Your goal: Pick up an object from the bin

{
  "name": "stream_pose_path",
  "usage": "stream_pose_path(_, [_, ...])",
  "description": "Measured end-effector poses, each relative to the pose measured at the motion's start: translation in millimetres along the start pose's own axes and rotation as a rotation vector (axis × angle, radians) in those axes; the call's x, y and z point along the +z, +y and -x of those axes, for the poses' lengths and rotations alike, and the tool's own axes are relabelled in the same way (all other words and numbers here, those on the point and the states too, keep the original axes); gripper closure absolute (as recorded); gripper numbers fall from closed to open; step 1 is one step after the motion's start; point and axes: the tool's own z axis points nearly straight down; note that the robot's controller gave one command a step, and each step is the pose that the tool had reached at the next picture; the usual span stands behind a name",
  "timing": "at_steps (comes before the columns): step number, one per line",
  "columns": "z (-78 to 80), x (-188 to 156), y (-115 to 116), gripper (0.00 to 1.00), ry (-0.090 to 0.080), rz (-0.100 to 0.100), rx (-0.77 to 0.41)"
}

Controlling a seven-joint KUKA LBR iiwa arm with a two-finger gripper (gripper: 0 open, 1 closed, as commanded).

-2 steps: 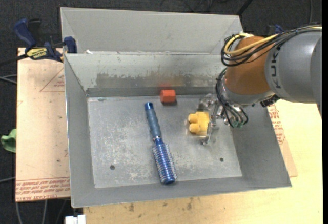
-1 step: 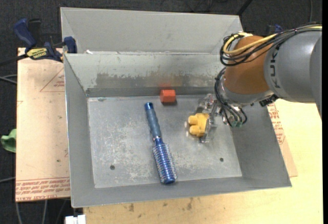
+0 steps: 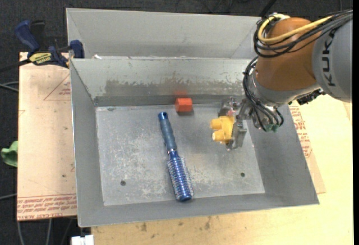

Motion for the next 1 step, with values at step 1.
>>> stream_pose_path(1, [-5.2,-111.6,13.8,1.0,-0.003,-0.001,-0.005])
